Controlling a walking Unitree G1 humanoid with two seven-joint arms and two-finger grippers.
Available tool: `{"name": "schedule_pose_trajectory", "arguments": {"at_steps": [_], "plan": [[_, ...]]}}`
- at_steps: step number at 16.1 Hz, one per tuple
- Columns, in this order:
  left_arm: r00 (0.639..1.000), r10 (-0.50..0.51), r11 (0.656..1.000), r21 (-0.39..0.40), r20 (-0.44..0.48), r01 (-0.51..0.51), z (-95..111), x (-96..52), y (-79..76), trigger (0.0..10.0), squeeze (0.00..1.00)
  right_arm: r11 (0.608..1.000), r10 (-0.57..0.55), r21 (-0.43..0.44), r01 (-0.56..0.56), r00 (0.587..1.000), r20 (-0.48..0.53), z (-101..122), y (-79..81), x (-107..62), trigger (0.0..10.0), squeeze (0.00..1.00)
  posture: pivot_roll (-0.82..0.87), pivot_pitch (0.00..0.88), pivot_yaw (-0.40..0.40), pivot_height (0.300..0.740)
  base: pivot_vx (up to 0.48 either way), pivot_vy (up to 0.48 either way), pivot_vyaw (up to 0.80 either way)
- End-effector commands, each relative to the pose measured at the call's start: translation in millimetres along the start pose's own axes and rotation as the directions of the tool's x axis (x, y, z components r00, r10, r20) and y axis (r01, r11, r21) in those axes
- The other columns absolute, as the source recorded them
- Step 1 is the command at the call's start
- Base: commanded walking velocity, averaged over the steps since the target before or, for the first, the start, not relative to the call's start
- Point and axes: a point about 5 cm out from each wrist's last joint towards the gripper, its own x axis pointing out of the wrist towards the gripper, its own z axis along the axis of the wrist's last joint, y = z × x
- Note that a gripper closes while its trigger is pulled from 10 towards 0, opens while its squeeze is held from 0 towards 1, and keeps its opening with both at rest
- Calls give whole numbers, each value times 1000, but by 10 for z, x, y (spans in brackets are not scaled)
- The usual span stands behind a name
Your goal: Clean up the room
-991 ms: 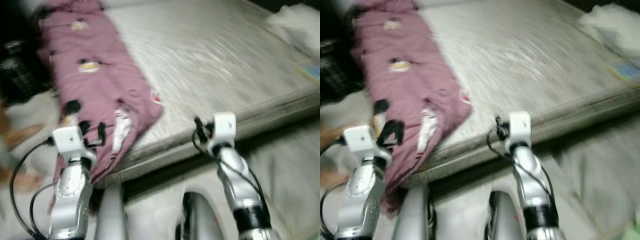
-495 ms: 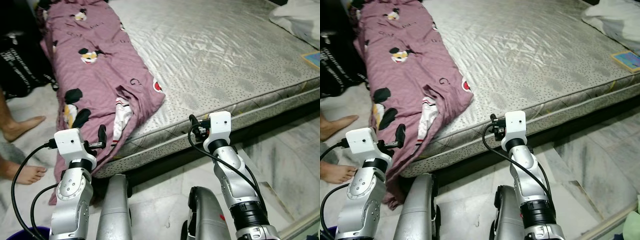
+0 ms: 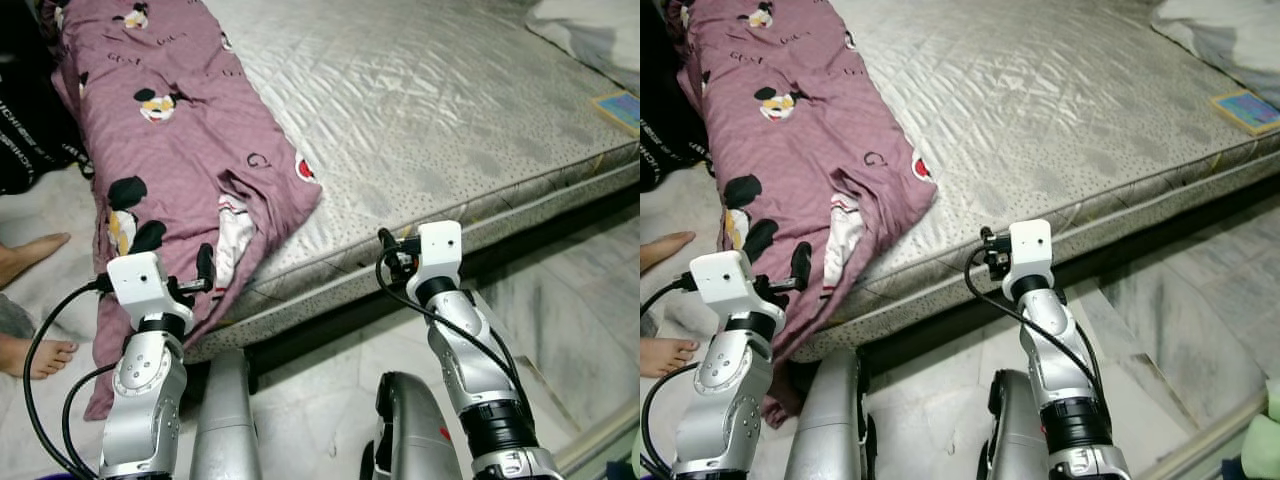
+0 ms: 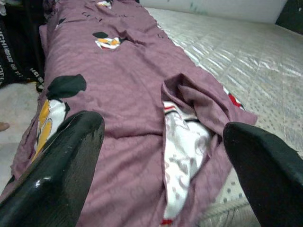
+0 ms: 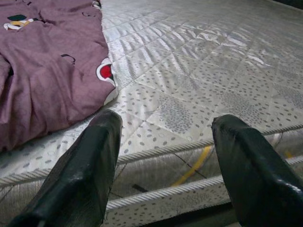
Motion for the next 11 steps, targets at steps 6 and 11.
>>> {"name": "schedule_pose_trajectory", "arguments": {"at_steps": [6, 11], "plan": [[1000, -7, 1000, 3, 18, 6, 34, 14, -10, 10000, 0, 1000, 9, 12, -9, 1000, -4, 21, 8, 38, 10000, 0, 39, 121, 3, 561, 411, 0, 0], [1000, -1, 1000, -23, -16, 1, -15, 30, -13, 10000, 0, 1000, 8, 9, -8, 1000, -4, 21, 1, 42, 10000, 0, 38, 122, 1, 561, 0, 0, 0]]}}
